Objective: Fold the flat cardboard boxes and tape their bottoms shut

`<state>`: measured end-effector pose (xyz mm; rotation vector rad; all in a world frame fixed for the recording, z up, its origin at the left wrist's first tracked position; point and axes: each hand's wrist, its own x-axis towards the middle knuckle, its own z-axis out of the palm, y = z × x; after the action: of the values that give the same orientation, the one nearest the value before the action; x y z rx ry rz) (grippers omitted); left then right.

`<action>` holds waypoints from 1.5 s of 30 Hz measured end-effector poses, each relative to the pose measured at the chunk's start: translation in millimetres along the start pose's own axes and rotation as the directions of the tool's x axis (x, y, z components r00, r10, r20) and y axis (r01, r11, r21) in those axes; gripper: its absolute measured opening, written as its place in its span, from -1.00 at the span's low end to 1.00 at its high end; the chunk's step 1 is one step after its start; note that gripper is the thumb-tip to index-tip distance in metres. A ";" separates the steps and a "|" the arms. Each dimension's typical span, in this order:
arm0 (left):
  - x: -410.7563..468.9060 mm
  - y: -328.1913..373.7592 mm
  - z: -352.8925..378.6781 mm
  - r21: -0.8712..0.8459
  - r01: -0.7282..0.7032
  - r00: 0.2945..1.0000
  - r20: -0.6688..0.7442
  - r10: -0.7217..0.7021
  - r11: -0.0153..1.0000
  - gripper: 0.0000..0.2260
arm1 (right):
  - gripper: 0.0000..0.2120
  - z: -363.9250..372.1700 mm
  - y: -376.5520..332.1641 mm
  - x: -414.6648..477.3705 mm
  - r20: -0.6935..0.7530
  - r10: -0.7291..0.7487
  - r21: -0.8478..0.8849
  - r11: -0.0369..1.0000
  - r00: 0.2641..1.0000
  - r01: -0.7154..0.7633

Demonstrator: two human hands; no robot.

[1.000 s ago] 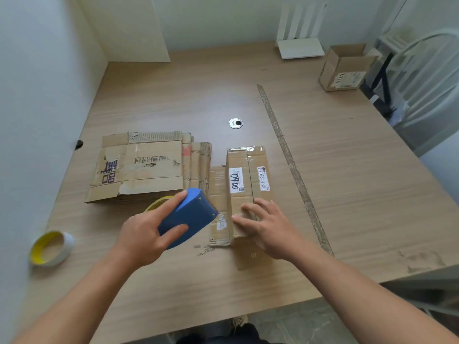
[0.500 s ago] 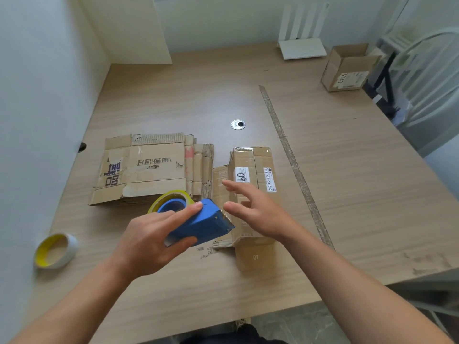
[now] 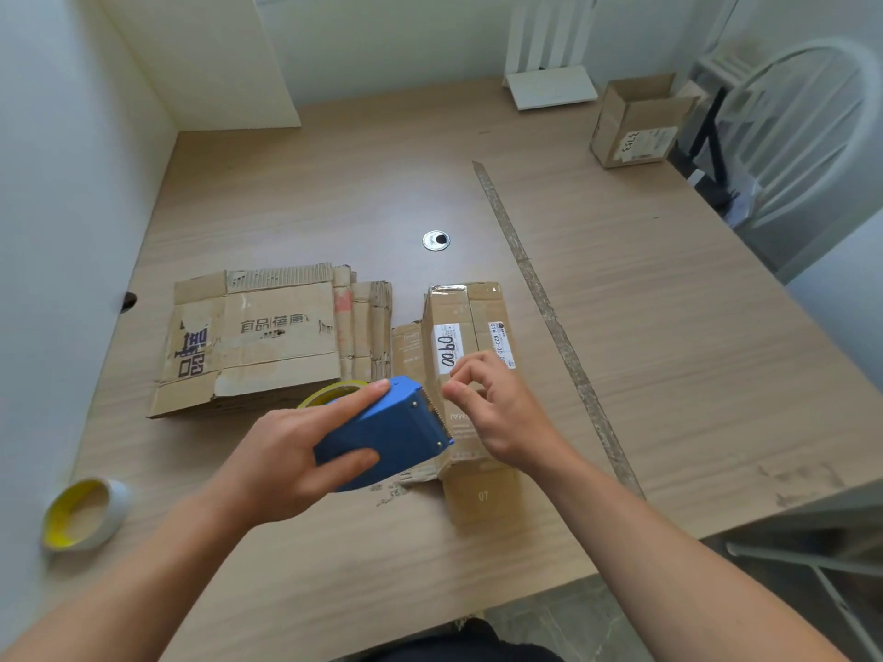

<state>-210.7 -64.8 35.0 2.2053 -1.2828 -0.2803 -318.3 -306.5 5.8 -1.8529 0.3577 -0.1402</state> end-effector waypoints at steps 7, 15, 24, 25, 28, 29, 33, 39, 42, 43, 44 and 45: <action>18.4 -9.5 -8.0 -0.094 0.135 0.957 0.271 -0.105 0.986 -0.43 | -0.79 -40.4 23.7 -22.8 -0.193 0.125 0.025 0.992 0.973 -0.123; 44.0 6.0 -8.6 -0.015 0.276 0.817 0.530 -0.226 0.961 -0.44 | -0.80 -60.3 75.3 -66.0 -0.263 0.475 0.364 0.855 0.840 -0.370; 61.4 22.1 8.0 0.147 0.317 0.755 0.559 -0.343 0.937 -0.58 | -0.79 -41.4 95.0 -71.9 -0.191 0.532 0.520 0.768 0.825 -0.374; 61.9 21.8 9.3 0.161 0.319 0.751 0.558 -0.353 0.934 -0.57 | -0.79 -38.5 97.3 -71.6 -0.194 0.534 0.527 0.765 0.823 -0.372; 63.7 18.5 13.0 0.191 0.333 0.738 0.557 -0.381 0.923 -0.56 | -0.80 -31.4 103.4 -69.9 -0.221 0.541 0.531 0.765 0.812 -0.365; 64.3 17.3 14.3 0.194 0.340 0.733 0.558 -0.389 0.920 -0.56 | -0.81 -29.8 105.1 -69.5 -0.229 0.540 0.526 0.768 0.810 -0.364; 64.4 11.9 19.9 0.194 0.370 0.713 0.568 -0.411 0.909 -0.55 | -0.80 -23.9 109.3 -68.3 -0.250 0.538 0.493 0.787 0.805 -0.372; 62.3 4.1 23.8 0.220 0.408 0.683 0.571 -0.456 0.886 -0.57 | -0.79 -7.7 110.8 -60.5 -0.180 0.588 0.382 0.780 0.788 -0.495; 61.3 1.3 25.4 0.224 0.419 0.679 0.566 -0.467 0.880 -0.56 | -0.78 -3.0 111.4 -56.1 -0.174 0.639 0.346 0.752 0.750 -0.560; 61.4 0.5 25.8 0.225 0.422 0.679 0.564 -0.471 0.878 -0.56 | -0.80 -3.6 111.4 -55.7 -0.181 0.644 0.343 0.749 0.743 -0.567; 61.3 0.0 26.2 0.225 0.426 0.677 0.564 -0.474 0.876 -0.56 | -0.83 -4.7 110.7 -56.3 -0.187 0.644 0.337 0.751 0.742 -0.568; 61.5 -0.4 26.3 0.226 0.427 0.676 0.564 -0.474 0.876 -0.56 | -0.85 -6.8 111.2 -57.7 -0.209 0.624 0.289 0.775 0.753 -0.562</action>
<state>-190.2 -126.6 19.3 2.5853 -1.0040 -1.2492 -394.0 -324.5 -92.6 -1.4238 1.0937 -0.0071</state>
